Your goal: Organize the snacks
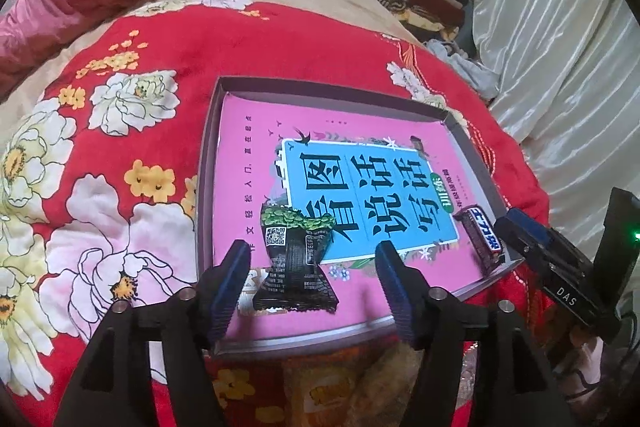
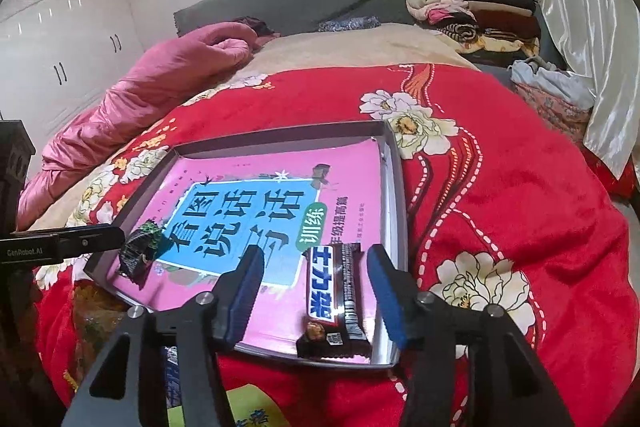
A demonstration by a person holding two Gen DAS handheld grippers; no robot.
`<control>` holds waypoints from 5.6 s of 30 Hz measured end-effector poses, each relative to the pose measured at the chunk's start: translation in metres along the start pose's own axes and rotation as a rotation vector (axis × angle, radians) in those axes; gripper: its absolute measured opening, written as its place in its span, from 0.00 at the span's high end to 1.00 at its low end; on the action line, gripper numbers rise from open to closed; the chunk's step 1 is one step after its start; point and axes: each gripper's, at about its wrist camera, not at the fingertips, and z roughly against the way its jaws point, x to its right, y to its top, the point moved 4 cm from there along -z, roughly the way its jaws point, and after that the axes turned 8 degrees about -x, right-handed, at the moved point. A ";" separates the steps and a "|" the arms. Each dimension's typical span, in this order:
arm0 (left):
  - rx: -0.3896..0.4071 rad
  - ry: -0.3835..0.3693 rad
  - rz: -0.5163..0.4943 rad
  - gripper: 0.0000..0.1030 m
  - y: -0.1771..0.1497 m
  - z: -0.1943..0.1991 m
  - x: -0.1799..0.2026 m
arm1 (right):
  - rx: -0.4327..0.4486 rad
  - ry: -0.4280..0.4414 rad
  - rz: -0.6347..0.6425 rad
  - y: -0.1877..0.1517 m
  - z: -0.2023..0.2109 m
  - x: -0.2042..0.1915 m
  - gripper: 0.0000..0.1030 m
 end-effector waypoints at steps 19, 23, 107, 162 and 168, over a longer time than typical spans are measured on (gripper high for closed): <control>0.054 0.005 -0.001 0.25 -0.011 0.042 -0.001 | 0.075 0.038 0.045 -0.006 0.040 -0.015 0.36; 0.076 0.019 -0.010 0.24 -0.014 0.051 0.001 | 0.087 0.052 0.047 -0.009 0.049 -0.018 0.36; -0.158 0.149 -0.073 0.18 -0.104 0.007 0.001 | -0.055 0.039 0.474 -0.083 0.047 -0.123 0.78; 0.015 0.068 0.004 0.66 -0.066 0.069 -0.004 | 0.193 0.310 0.047 -0.020 0.097 -0.063 0.83; 0.036 0.059 -0.008 0.66 -0.057 0.072 0.006 | 0.216 0.306 0.028 -0.014 0.098 -0.056 0.83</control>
